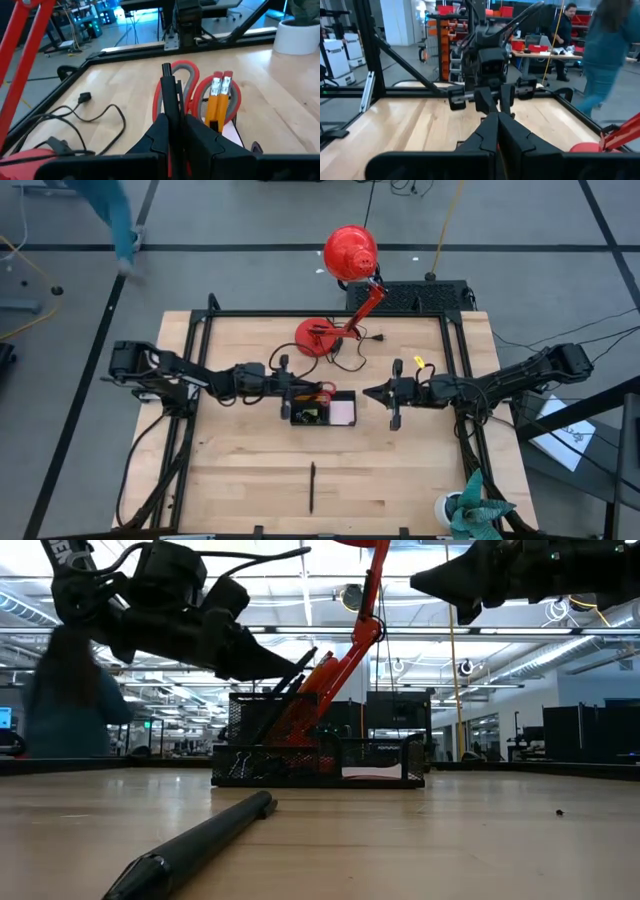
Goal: Pick and place office supplies into organizer
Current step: Put the black pen into the black mesh desk organizer
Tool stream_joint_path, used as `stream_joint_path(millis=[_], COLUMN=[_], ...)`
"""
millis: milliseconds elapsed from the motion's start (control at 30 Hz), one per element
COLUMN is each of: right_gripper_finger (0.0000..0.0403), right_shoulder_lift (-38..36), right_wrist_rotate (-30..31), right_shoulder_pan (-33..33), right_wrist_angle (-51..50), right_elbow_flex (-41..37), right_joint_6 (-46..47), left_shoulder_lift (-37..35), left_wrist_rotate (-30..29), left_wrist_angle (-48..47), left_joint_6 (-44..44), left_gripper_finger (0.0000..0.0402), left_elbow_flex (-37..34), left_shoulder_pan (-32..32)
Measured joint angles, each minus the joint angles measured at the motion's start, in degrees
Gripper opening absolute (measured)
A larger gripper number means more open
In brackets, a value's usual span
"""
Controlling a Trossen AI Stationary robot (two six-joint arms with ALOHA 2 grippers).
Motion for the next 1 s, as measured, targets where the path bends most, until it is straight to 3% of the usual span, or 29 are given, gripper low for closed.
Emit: stream_joint_path(millis=[400,667,1000], right_gripper_finger=[0.0004,0.0004,0.0004], right_shoulder_lift=[0.00,0.00,0.00], right_wrist_rotate=[-0.16,-0.20,-0.22], right_shoulder_pan=[0.00,0.00,0.02], right_wrist_angle=[0.91,0.68,0.48], right_elbow_flex=[0.00,0.00,0.02], right_joint_6=[-0.99,-0.99,-0.97], left_shoulder_lift=[11.17,11.35,11.30], left_wrist_rotate=[-0.02,-0.02,-0.13], left_wrist_angle=[11.99,12.08,11.86], left_joint_6=[-4.38,-4.77,-3.91], left_gripper_finger=[0.0040,0.0043,0.0124], left_elbow_flex=[0.18,0.22,0.26], left_shoulder_pan=[0.26,0.26,0.28])
